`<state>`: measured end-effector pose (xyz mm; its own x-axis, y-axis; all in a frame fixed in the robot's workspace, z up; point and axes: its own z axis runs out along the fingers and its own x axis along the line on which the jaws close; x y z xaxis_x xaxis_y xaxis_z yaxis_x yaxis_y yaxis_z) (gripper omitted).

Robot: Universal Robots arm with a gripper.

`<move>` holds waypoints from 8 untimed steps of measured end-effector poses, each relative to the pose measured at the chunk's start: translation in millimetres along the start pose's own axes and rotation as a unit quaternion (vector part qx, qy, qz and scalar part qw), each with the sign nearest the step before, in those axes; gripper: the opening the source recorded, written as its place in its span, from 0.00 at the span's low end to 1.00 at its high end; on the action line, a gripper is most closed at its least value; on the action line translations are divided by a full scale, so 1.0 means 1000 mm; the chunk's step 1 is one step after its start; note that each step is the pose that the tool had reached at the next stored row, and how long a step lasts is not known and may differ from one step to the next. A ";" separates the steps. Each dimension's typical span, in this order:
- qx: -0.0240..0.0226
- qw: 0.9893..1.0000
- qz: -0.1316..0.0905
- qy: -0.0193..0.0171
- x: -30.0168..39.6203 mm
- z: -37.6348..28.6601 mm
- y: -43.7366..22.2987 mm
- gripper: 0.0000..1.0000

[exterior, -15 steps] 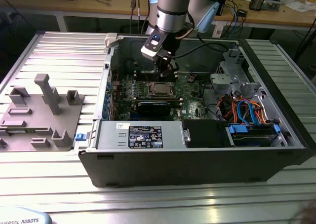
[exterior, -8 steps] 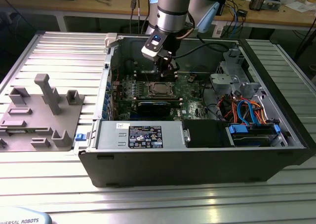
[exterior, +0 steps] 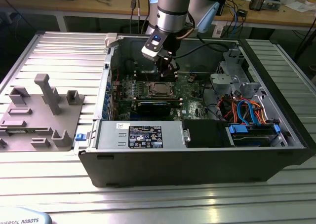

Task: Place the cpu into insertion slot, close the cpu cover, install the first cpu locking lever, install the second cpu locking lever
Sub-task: 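Install the first cpu locking lever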

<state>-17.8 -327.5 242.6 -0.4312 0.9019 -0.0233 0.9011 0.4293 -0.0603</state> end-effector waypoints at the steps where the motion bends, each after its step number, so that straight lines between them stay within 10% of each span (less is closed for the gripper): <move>1: 0.000 1.000 -0.001 0.000 0.0000 0.0000 0.0000 0.11; 8: 0.000 1.000 -0.004 0.000 0.0000 0.0000 0.0000 0.11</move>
<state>-17.8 -327.5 242.6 -0.4391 0.8981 -0.0232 0.8973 0.4372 -0.0603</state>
